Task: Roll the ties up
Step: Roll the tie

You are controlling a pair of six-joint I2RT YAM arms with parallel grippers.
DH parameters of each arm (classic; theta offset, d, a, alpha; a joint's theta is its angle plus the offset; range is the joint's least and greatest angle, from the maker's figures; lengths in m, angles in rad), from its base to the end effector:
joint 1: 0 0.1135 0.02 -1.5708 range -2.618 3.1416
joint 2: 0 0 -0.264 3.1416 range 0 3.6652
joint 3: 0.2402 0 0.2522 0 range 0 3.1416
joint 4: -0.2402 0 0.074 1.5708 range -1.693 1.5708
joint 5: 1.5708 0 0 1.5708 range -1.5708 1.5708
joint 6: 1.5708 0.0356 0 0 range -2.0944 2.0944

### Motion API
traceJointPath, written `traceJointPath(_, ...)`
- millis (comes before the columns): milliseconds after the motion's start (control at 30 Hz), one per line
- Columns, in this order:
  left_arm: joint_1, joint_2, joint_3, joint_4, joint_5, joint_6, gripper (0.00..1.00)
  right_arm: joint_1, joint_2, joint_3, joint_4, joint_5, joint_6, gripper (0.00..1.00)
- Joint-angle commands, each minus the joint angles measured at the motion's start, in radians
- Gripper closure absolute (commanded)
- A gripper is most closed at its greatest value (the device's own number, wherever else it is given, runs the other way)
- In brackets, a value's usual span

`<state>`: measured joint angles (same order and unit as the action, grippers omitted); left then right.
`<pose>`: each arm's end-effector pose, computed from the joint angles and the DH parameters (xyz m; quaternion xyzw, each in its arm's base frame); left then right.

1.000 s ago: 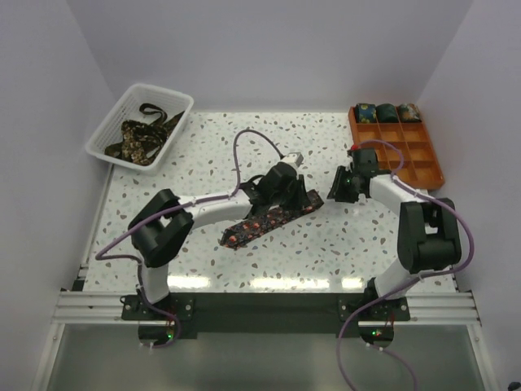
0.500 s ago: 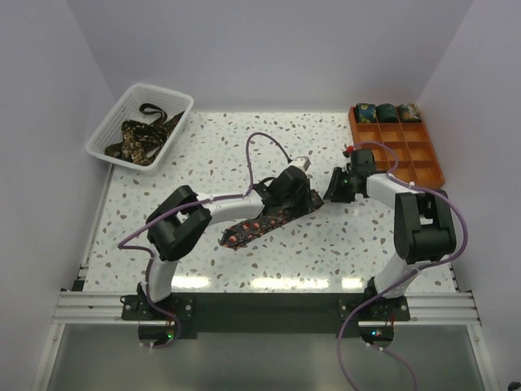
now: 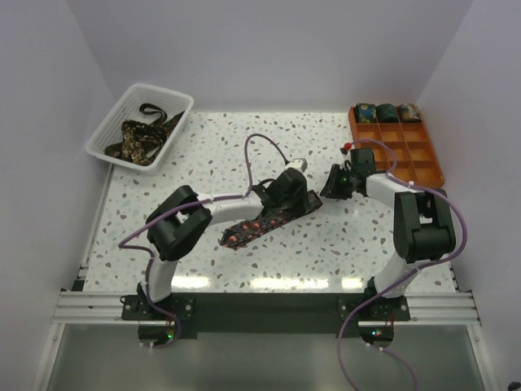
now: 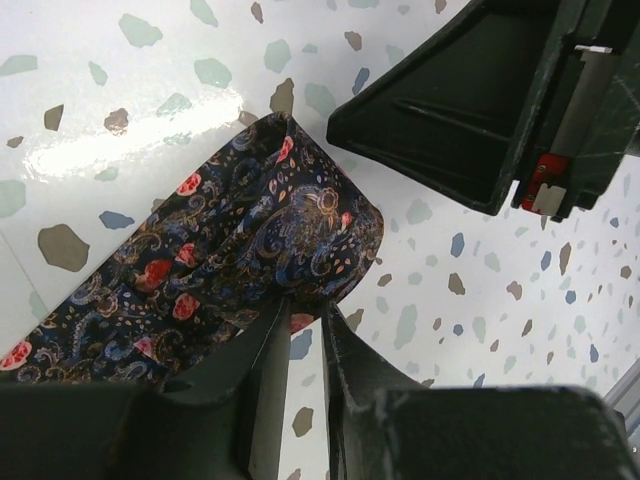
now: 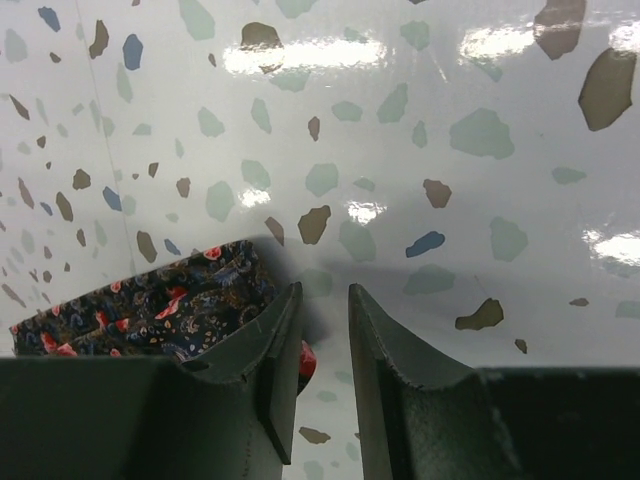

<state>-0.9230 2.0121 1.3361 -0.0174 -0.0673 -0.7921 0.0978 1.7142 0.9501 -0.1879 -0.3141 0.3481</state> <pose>0.2708 -0.3539 0.1757 0.0449 0.9038 -0.3011 0.3008 0.3360 0.0440 0.1608 0.0702 0.9394 0.2118 0.2604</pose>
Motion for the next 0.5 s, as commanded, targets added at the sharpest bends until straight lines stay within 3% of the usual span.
traceJointPath(0, 0.009, 0.0, -0.018, 0.019, -0.025, 0.011, 0.76, -0.001, -0.011, 0.007, 0.045, -0.065, -0.02, 0.71)
traceJointPath(467, 0.029, -0.061, -0.098, 0.019, -0.035, 0.017, 0.77, 0.002, -0.045, -0.011, 0.045, -0.197, -0.029, 0.75)
